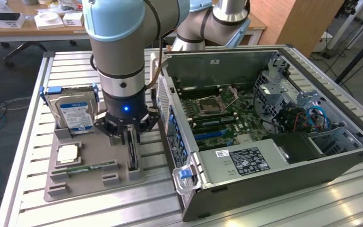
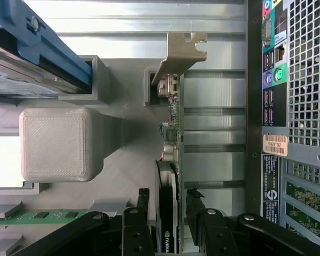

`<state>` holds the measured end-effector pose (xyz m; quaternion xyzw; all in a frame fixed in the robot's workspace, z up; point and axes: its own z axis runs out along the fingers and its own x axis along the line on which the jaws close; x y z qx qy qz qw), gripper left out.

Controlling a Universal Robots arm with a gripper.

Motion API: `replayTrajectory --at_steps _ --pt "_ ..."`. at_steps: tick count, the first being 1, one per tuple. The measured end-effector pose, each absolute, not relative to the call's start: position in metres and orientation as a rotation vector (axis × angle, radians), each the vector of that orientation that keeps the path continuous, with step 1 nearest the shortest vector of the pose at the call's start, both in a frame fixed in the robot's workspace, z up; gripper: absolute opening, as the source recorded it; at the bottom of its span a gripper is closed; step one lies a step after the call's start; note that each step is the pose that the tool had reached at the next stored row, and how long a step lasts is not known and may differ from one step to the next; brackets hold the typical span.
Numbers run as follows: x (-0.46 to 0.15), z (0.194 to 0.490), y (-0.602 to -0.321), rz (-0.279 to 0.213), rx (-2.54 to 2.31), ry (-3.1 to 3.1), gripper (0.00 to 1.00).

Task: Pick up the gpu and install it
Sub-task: 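Pick up the gpu and move the gpu toward the slot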

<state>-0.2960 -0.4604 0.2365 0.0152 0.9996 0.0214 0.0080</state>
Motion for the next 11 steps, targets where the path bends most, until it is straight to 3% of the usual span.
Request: replayTrajectory --at_steps 11 --pt "-0.2964 0.2357 -0.4604 0.067 0.048 3.124 0.41"
